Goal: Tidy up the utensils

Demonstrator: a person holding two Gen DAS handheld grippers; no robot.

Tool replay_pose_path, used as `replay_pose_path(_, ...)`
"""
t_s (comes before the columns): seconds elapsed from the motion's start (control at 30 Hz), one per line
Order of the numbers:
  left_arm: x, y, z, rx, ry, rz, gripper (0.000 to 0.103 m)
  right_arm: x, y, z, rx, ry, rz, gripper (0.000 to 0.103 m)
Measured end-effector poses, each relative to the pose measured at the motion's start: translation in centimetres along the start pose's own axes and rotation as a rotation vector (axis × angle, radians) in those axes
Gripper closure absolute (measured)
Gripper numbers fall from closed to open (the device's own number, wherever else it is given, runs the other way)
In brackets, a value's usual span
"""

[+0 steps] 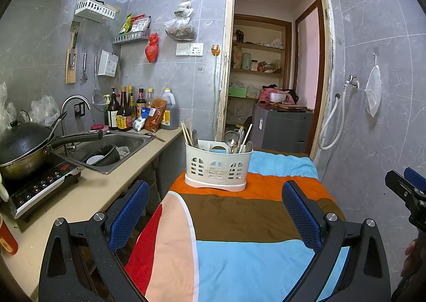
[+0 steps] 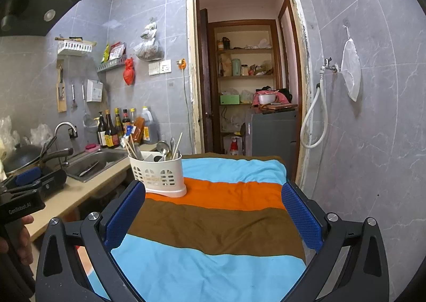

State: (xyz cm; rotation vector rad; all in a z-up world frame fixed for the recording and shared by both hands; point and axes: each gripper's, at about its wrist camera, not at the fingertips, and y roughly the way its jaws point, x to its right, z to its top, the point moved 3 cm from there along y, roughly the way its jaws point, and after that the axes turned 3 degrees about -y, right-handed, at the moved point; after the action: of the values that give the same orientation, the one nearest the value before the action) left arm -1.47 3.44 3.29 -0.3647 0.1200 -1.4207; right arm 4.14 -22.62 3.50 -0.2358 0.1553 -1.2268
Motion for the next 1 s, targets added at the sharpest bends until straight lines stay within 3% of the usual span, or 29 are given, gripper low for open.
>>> replay_pose_path(1.0,-0.03,-0.07,0.09,0.005,0.006,0.004,0.005,-0.04,-0.01,0.13,-0.002,0.001,0.000,0.000)
